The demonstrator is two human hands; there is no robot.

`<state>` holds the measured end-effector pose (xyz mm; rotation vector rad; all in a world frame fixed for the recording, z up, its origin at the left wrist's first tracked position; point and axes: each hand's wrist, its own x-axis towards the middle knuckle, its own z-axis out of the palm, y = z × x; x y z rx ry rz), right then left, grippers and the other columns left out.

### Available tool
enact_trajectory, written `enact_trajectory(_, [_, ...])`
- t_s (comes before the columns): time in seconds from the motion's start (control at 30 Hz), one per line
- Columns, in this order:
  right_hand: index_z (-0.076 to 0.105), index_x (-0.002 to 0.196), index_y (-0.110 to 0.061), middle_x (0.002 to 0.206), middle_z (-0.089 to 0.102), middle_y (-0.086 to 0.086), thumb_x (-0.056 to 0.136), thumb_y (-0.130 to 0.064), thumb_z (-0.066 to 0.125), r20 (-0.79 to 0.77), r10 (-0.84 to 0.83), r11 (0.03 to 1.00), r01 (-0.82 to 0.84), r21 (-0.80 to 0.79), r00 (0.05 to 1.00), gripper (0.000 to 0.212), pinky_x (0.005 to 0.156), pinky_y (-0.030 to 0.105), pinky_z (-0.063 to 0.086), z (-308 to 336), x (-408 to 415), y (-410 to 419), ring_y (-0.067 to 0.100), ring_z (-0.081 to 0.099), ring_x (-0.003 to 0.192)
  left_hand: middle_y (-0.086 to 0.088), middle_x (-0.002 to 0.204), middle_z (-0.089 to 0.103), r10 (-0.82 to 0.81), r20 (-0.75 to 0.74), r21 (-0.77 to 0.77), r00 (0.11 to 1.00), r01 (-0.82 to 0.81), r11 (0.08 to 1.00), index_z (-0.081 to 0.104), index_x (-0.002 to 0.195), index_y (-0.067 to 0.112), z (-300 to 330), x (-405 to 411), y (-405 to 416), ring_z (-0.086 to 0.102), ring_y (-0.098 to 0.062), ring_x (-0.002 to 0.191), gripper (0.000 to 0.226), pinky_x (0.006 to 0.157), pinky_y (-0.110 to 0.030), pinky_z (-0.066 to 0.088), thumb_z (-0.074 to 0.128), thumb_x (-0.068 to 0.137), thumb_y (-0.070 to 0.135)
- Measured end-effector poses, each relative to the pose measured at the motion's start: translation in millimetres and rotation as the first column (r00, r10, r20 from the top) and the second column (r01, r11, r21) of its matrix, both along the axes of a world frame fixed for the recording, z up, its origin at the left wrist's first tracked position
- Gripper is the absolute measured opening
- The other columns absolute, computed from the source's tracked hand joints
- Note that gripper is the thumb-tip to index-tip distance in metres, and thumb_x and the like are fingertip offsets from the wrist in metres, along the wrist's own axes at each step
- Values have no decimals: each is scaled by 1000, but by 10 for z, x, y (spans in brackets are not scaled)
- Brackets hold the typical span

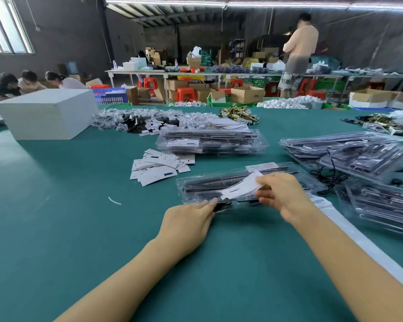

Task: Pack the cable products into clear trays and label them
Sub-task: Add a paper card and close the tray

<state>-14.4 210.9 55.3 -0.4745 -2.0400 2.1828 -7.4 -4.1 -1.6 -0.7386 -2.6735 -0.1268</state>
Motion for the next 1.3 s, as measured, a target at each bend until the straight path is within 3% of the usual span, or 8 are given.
enact_trajectory(0.2, [51, 78, -6, 60, 64, 12, 87, 4, 61, 156, 270, 963, -262, -70, 950, 17, 46, 25, 53, -179, 227, 104, 24, 70, 57, 26, 141, 45, 43, 27, 40, 999, -44, 998, 29, 146, 41, 3, 5, 27, 58, -12, 113, 46, 61, -25, 32, 27, 100, 35])
enact_trajectory(0.37, [48, 84, -4, 61, 66, 16, 85, 12, 56, 165, 236, 964, -209, -164, 958, 18, 49, 26, 55, -264, 211, 3, 33, 72, 67, 25, 141, 45, 45, 41, 57, 998, -47, 997, 27, 147, 42, -13, -7, 31, 54, -10, 116, 48, 65, -23, 35, 27, 99, 33])
enact_trajectory(0.5, [52, 90, 4, 90, 62, 27, 83, 14, 58, 218, 160, 980, -130, -148, 963, 14, 47, 26, 54, -293, 215, -39, 34, 72, 69, 20, 144, 38, 71, 24, 57, 997, -72, 996, 23, 147, 41, -61, 13, 40, 54, -11, 113, 49, 67, -25, 40, 27, 99, 36])
enact_trajectory(0.57, [53, 91, 5, 88, 62, 26, 84, 14, 58, 213, 130, 974, -84, -212, 968, 12, 46, 26, 54, -306, 208, -40, 31, 72, 65, 16, 147, 31, 91, 19, 41, 996, -92, 995, 23, 148, 40, -74, 0, 48, 50, -12, 116, 49, 67, -26, 39, 26, 99, 37])
enact_trajectory(0.73, [54, 91, 6, 75, 65, 21, 84, 14, 57, 212, 106, 952, -38, -302, 972, 10, 45, 24, 54, -287, 195, -12, 27, 71, 59, 13, 146, 34, 91, 26, 12, 996, -91, 996, 24, 149, 35, -89, -28, 47, 35, -14, 128, 49, 87, -28, 43, 25, 100, 40])
enact_trajectory(0.9, [56, 88, 5, 58, 65, 15, 84, 11, 58, 248, 168, 945, -84, -316, 954, 8, 42, 21, 51, -275, 184, 41, 20, 68, 51, 9, 143, 39, 50, 59, 53, 997, -53, 997, 31, 148, 29, -78, -75, 55, 35, -19, 123, 47, 102, -26, 28, 26, 101, 36])
enact_trajectory(1.3, [52, 88, 0, 54, 59, 10, 83, 9, 56, 274, 238, 931, -138, -337, 932, 11, 39, 18, 48, -212, 182, 148, 13, 58, 42, 2, 141, 33, 84, 48, -67, 995, -80, 995, 21, 152, 22, -106, -63, 81, 29, -24, 116, 56, 106, -29, 22, 18, 101, 46])
